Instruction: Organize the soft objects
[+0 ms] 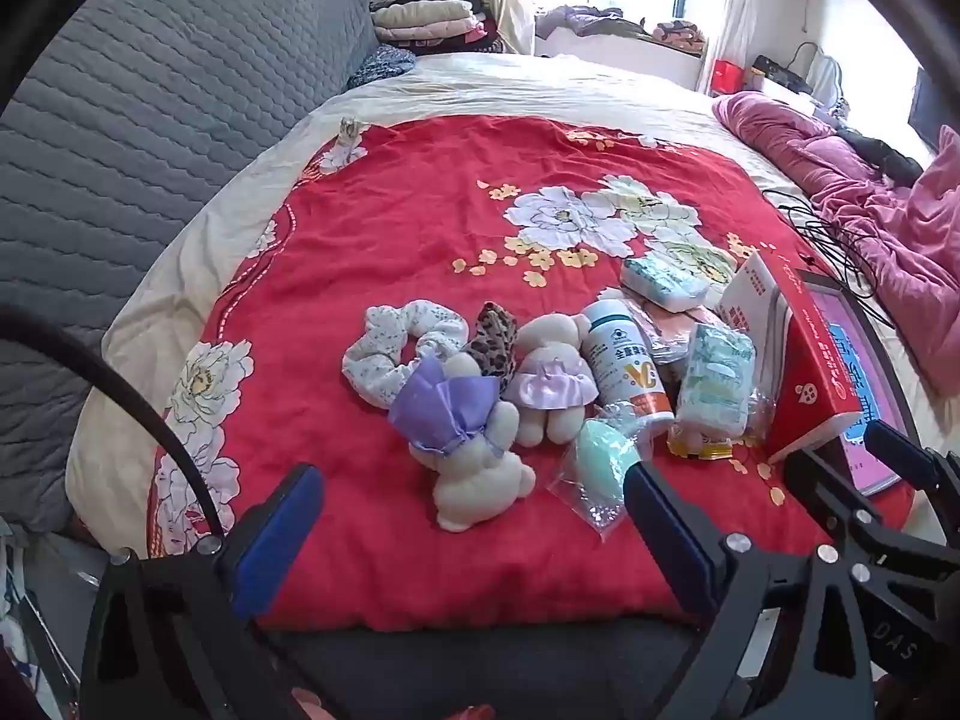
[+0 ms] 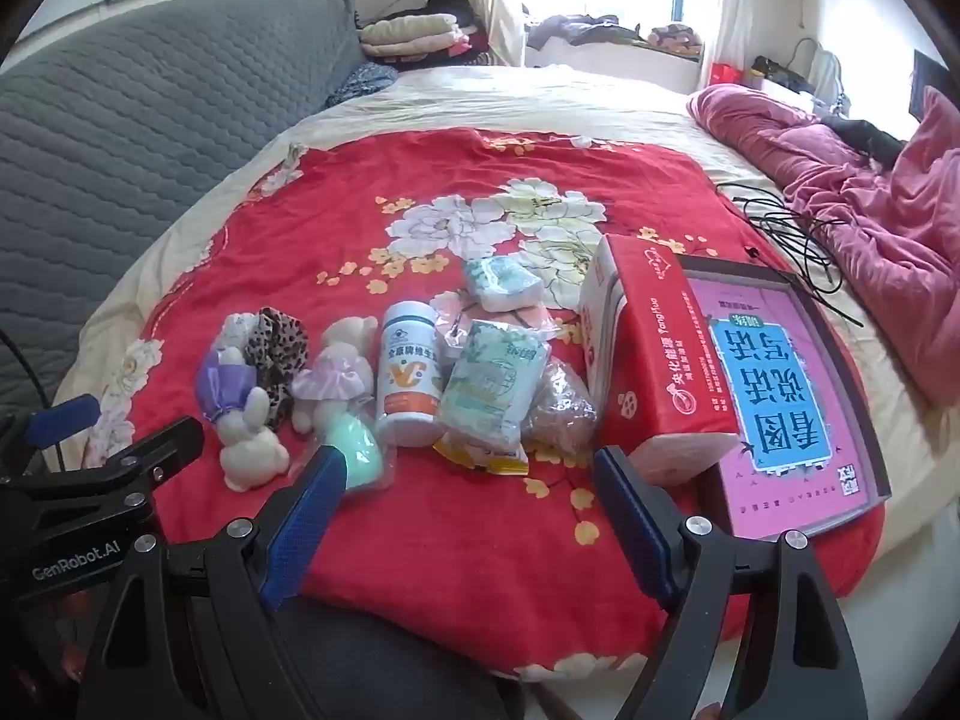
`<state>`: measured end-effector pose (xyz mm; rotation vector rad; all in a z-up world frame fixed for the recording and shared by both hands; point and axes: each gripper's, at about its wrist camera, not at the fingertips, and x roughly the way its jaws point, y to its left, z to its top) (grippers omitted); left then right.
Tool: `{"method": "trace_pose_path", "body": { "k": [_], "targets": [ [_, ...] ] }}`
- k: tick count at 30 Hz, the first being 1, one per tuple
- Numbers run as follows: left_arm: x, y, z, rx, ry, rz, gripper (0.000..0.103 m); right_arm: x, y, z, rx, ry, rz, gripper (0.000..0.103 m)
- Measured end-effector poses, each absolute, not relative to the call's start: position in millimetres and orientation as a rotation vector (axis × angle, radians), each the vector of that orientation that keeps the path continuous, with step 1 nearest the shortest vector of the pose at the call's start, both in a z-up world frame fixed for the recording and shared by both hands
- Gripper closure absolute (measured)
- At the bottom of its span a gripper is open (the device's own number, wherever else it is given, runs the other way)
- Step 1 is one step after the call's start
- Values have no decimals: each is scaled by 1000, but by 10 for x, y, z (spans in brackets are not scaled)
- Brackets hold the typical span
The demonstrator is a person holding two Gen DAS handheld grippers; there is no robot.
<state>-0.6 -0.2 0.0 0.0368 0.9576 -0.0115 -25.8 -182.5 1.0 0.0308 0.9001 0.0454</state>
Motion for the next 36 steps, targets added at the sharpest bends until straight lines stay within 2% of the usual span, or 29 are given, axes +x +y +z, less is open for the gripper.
{"method": "trace_pose_path", "body": {
  "k": [36],
  "targets": [
    [12, 127, -57, 0, 993, -12, 2, -208, -1793, -20, 28, 919, 47, 18]
  ]
}}
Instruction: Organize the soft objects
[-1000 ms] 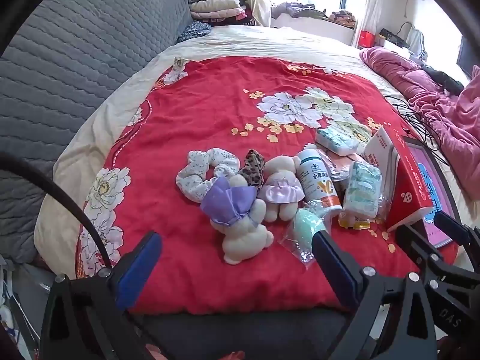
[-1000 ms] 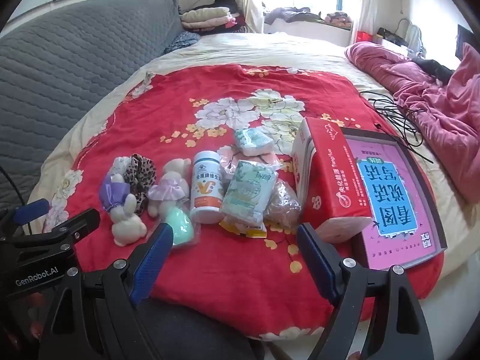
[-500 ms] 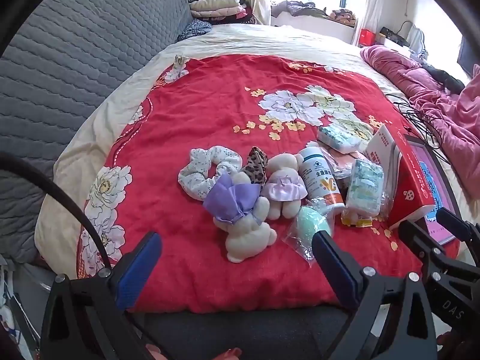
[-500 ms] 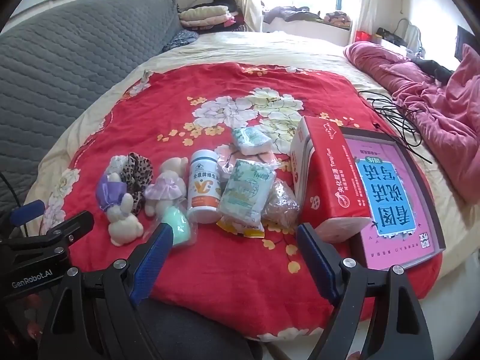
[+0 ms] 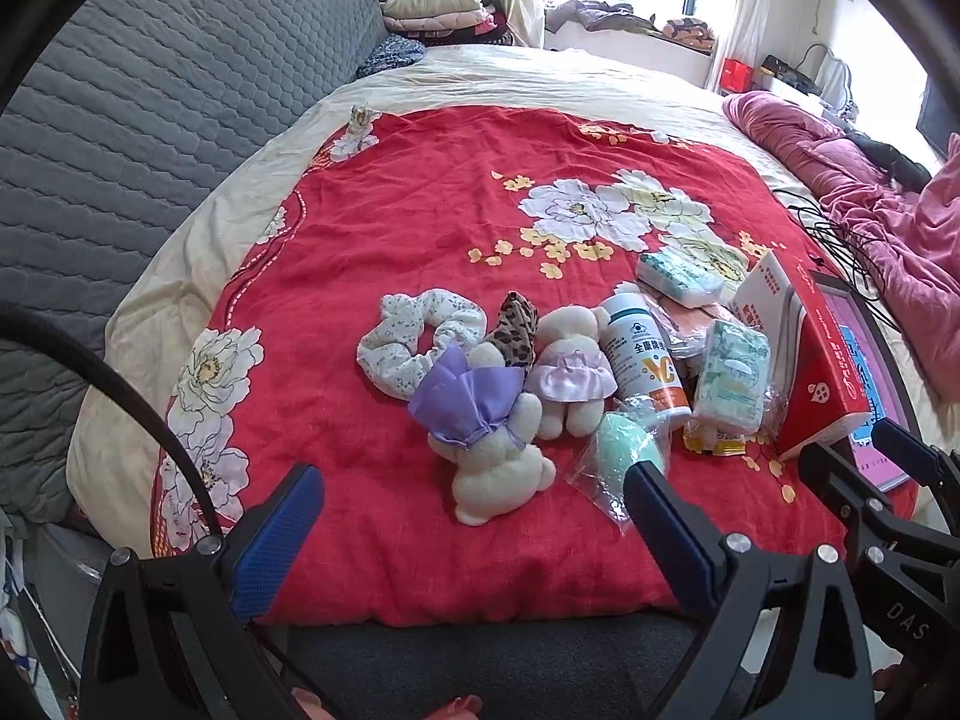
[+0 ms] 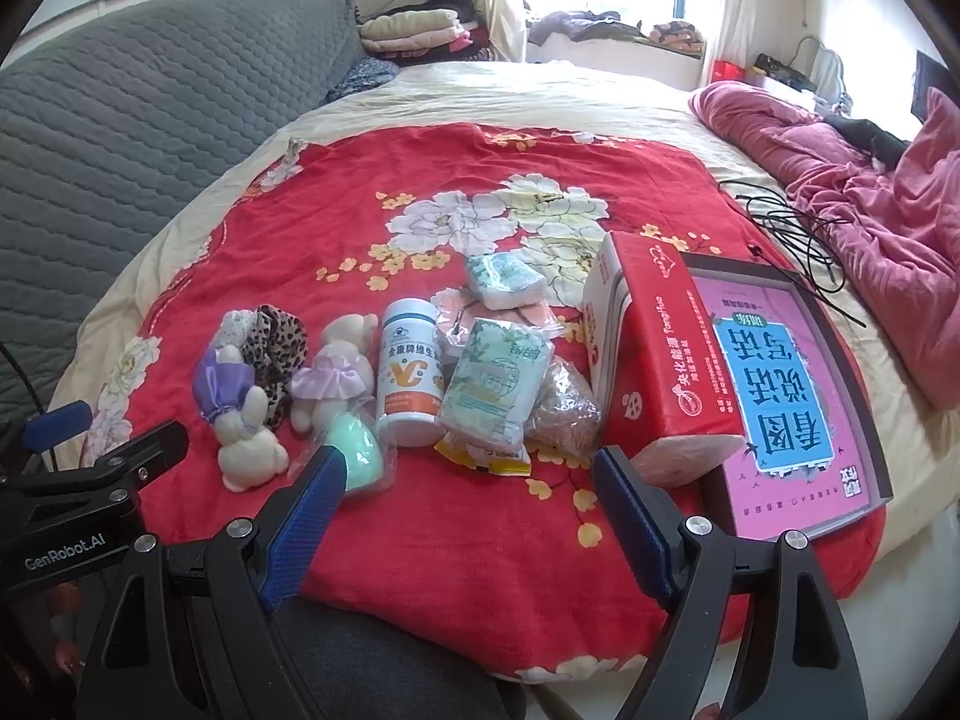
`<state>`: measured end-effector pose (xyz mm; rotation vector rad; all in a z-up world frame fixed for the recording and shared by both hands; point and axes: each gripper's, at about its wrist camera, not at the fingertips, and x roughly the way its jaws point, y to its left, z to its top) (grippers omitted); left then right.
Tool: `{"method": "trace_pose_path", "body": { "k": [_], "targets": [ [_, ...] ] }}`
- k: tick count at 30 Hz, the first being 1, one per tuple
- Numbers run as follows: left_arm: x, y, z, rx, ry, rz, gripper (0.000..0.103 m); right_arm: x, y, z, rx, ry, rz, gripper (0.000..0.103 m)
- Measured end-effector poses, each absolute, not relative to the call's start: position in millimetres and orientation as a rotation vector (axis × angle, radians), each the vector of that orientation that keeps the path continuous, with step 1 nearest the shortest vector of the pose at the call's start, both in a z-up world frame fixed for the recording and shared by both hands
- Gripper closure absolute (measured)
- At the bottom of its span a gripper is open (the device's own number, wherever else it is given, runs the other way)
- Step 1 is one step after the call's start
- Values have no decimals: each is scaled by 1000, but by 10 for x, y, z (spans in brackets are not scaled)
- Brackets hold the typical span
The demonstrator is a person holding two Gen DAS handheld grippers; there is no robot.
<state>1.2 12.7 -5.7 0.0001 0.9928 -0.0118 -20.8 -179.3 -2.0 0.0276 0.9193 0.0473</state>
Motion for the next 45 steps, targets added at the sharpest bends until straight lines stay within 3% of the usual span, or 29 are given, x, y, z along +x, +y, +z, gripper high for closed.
{"method": "trace_pose_path", "body": {
  "k": [45],
  "targets": [
    [90, 274, -99, -59, 1018, -22, 2, -114, -1921, -89, 82, 946, 37, 18]
  ]
}}
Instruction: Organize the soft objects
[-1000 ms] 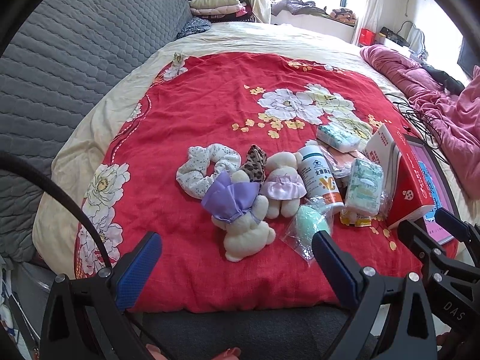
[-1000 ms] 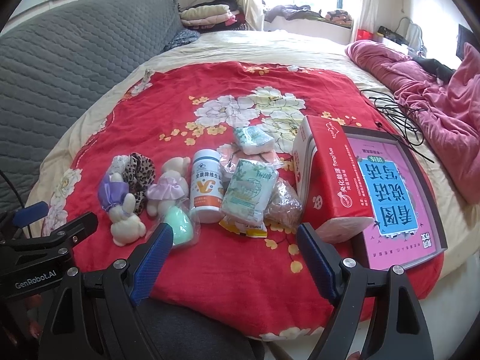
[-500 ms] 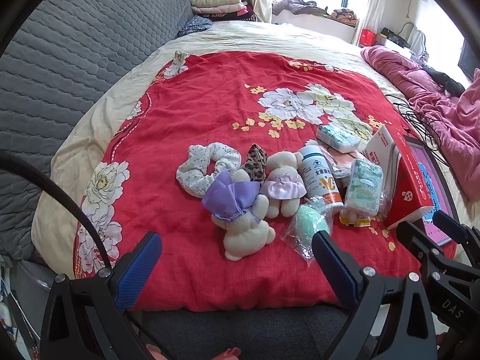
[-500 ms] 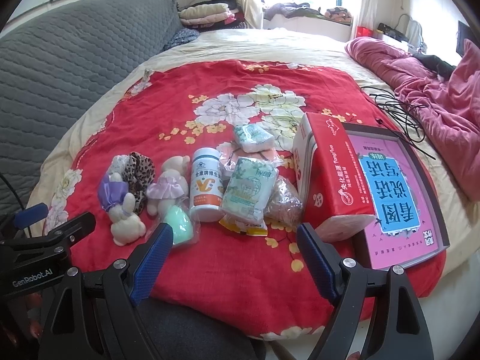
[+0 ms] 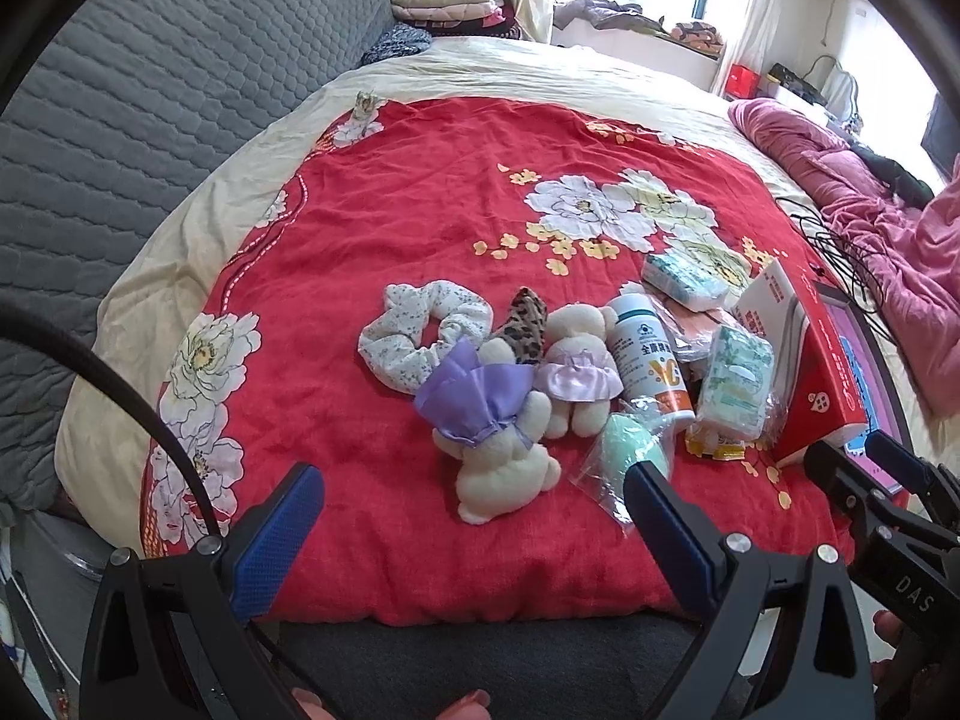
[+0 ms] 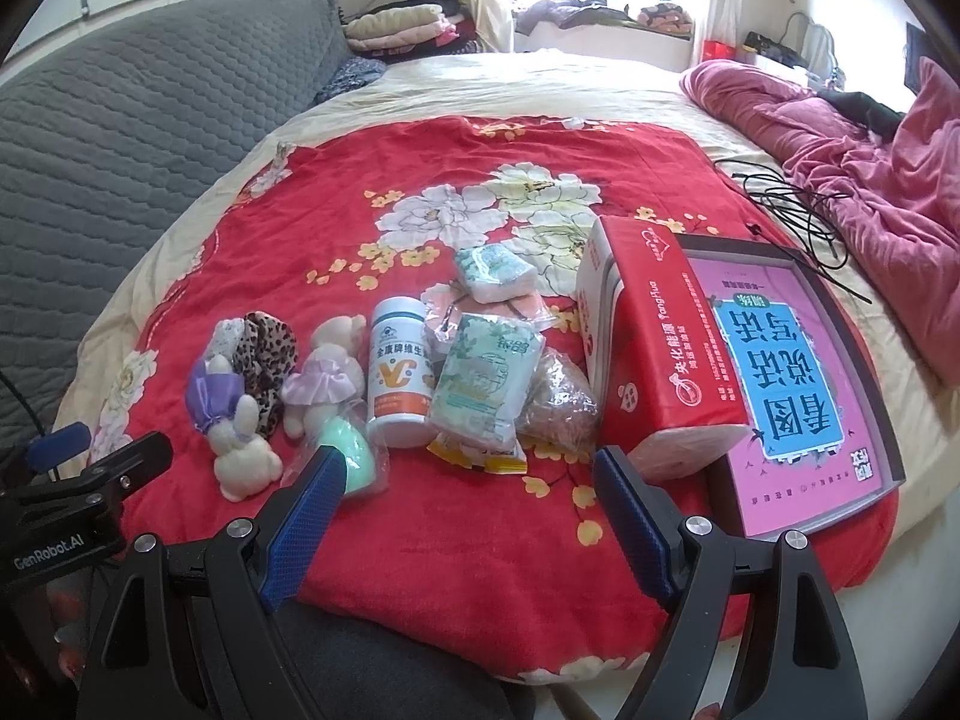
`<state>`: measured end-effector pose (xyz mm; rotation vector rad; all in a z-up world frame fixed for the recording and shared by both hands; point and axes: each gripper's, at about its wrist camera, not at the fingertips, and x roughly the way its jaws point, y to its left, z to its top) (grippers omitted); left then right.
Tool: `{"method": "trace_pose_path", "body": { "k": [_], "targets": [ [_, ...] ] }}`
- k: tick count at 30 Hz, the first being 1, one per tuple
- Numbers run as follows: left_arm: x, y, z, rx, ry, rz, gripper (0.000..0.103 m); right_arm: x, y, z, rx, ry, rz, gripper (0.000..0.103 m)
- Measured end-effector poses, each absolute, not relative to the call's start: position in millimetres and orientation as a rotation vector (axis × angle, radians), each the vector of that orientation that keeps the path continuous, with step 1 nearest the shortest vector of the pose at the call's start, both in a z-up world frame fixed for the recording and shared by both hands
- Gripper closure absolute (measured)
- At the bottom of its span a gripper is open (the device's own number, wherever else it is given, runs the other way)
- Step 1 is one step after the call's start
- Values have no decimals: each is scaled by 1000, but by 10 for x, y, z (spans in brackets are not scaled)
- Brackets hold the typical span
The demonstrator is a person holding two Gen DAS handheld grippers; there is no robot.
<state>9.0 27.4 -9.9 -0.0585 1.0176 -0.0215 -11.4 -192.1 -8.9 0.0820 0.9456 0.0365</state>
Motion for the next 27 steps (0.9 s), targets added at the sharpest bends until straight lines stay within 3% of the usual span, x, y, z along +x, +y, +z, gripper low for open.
{"method": "trace_pose_path", "body": {
  "k": [15, 27],
  "targets": [
    [527, 798, -424, -211, 1101, -25, 2, 219, -1867, -311, 78, 1004, 34, 18],
    [650, 534, -789, -233, 1180, 38, 3, 518, -1932, -552, 141, 1051, -9, 18]
  ]
}}
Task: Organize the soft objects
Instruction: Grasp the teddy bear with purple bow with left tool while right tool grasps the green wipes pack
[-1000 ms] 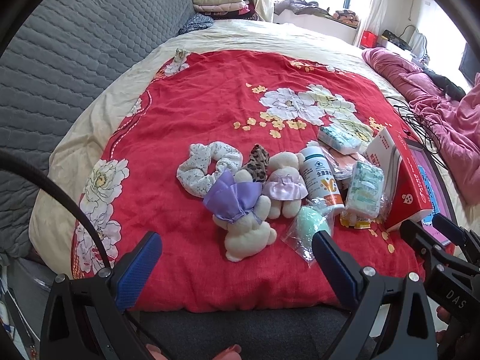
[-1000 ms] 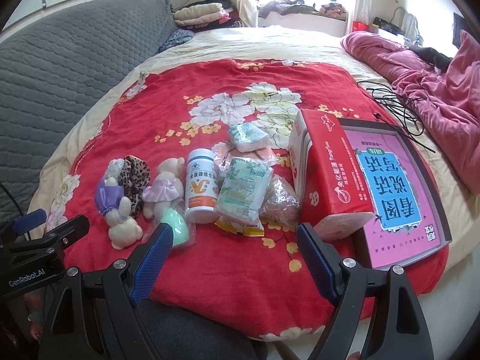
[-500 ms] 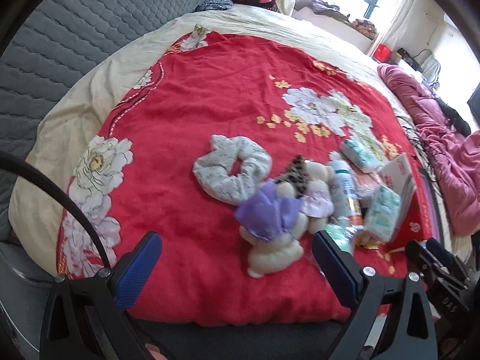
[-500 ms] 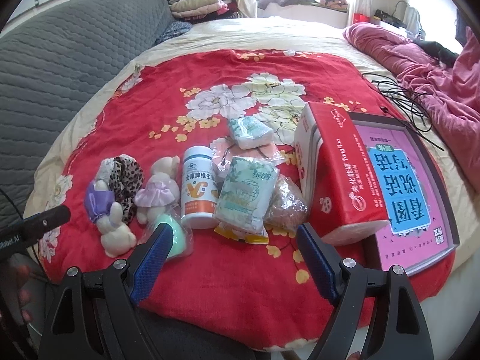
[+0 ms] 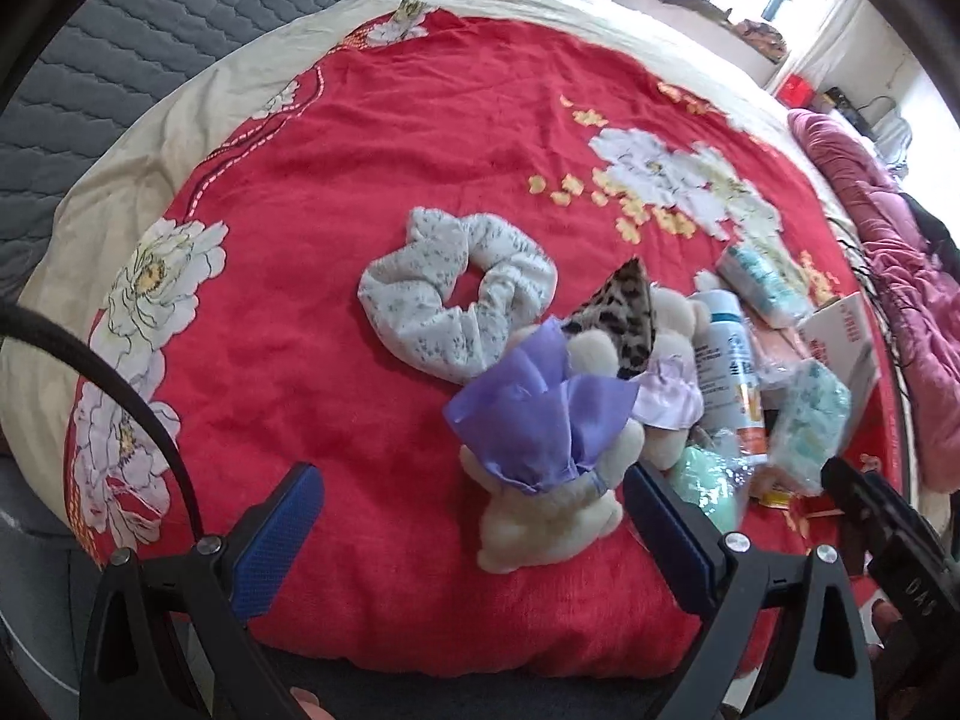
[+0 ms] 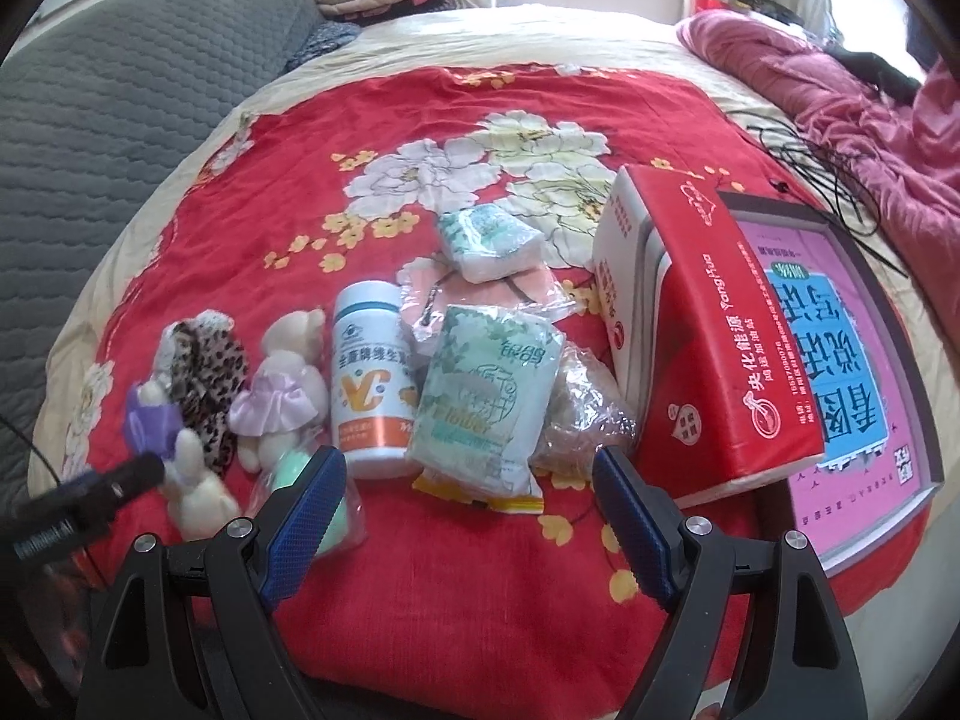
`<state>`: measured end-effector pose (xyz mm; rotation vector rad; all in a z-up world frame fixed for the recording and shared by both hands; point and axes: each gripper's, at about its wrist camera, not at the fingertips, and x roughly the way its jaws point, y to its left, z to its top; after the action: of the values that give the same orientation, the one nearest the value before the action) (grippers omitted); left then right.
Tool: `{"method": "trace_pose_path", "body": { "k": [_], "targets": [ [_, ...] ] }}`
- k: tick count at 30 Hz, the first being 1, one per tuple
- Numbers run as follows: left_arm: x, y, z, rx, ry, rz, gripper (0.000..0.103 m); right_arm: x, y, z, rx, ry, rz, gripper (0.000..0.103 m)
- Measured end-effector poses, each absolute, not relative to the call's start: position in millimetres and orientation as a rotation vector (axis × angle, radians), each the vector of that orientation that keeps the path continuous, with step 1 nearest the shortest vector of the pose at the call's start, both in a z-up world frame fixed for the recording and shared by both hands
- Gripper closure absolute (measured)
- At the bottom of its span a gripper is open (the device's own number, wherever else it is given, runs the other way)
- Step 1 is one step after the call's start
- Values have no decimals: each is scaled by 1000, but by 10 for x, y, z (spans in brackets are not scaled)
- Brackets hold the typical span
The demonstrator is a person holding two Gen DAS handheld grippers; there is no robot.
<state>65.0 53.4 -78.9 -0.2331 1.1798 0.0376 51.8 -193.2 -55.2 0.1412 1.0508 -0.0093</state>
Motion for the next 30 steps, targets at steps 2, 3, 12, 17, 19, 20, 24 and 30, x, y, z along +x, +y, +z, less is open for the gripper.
{"method": "trace_pose_path", "body": {
  "k": [2, 3, 12, 17, 19, 20, 24, 30],
  "targets": [
    [662, 503, -833, -238, 1187, 62, 3, 595, -1947, -592, 157, 1055, -31, 18],
    [674, 489, -850, -241, 1192, 77, 3, 638, -1953, -615, 168, 1057, -44, 18],
    [746, 455, -931, -291, 1204, 95, 9, 896, -1904, -787, 122, 1073, -154, 18],
    [736, 475, -951, -349, 1201, 52, 29, 931, -1882, -863, 80, 1070, -168, 33],
    [733, 500, -948, -379, 1200, 37, 39, 921, -1887, -846, 90, 1050, -144, 45],
    [732, 508, -941, -383, 1197, 31, 42, 920, -1897, -845, 91, 1049, -138, 45],
    [702, 541, -887, -385, 1189, 14, 58, 881, -1943, -801, 104, 1045, -117, 48],
    [643, 676, -818, -419, 1178, -14, 61, 749, -2097, -610, 159, 1007, -81, 48]
  ]
}}
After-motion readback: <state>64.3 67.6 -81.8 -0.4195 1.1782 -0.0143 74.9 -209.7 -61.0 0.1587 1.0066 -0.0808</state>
